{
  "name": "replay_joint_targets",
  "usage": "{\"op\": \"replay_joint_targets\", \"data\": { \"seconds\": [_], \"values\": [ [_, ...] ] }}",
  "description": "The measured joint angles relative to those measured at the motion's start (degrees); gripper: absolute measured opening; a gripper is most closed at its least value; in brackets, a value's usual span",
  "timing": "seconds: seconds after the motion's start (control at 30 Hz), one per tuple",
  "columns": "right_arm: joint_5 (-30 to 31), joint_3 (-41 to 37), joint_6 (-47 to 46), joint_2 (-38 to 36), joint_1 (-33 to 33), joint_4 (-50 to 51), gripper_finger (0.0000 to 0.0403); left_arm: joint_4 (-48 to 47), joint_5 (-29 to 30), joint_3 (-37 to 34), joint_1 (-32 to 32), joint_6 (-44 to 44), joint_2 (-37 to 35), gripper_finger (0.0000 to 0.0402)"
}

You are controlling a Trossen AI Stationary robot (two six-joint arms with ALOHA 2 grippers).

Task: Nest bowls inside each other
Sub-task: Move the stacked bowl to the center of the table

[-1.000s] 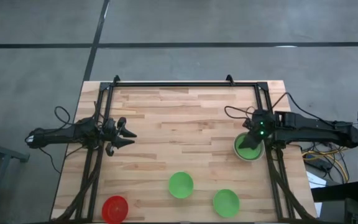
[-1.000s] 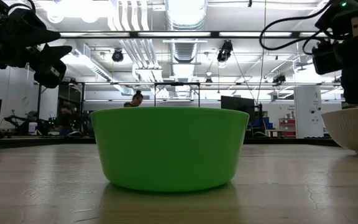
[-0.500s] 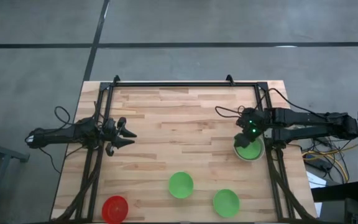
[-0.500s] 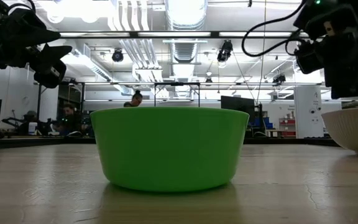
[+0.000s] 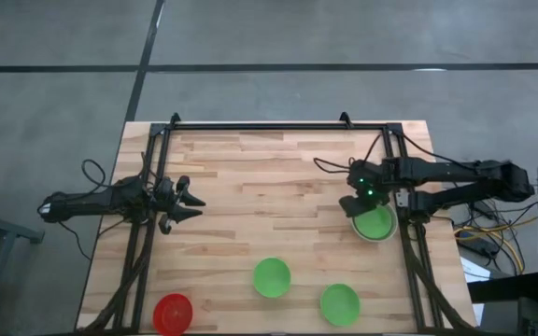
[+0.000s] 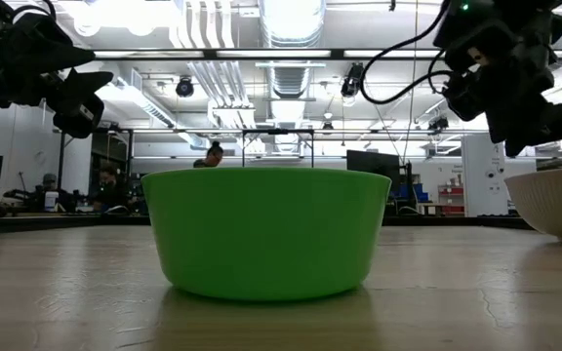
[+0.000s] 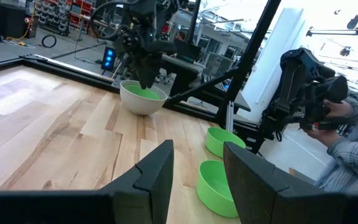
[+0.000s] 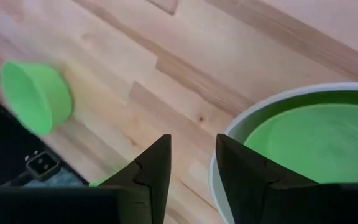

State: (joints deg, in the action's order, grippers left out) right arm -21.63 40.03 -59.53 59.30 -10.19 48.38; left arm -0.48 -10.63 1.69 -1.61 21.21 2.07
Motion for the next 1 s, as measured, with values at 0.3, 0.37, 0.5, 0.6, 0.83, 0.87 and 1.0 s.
{"op": "replay_joint_targets", "data": {
  "seconds": [0.3, 0.37, 0.5, 0.6, 0.83, 0.87, 1.0],
  "values": [
    [2.77, 2.38, -7.01, 3.56, 2.82, 2.94, 0.0124, 0.01, -0.02, 0.00, -0.02, -0.02, -0.01, 0.0145],
    [2.82, 1.98, -8.79, 3.34, 3.41, 3.25, 0.0123, -0.01, 0.00, 0.01, 0.01, -0.02, -0.01, 0.0145],
    [3.83, 1.77, -10.99, 2.11, 4.49, 3.87, 0.0125, 0.01, -0.02, -0.01, 0.01, -0.02, 0.00, 0.0145],
    [4.04, 1.64, -12.67, 1.57, 4.72, 4.50, 0.0125, 0.01, -0.02, 0.00, -0.02, -0.01, -0.01, 0.0145],
    [3.90, 1.60, -14.08, 2.71, 5.24, 5.21, 0.0123, 0.00, -0.02, -0.01, 0.00, -0.02, 0.01, 0.0145],
    [3.88, 1.60, -14.21, 2.95, 5.36, 5.14, 0.0123, 0.00, -0.01, 0.00, 0.00, -0.01, 0.01, 0.0145],
    [3.83, 1.62, -14.98, 3.97, 5.71, 4.27, 0.0123, 0.01, 0.00, 0.01, 0.01, 0.00, -0.01, 0.0145]
  ]
}}
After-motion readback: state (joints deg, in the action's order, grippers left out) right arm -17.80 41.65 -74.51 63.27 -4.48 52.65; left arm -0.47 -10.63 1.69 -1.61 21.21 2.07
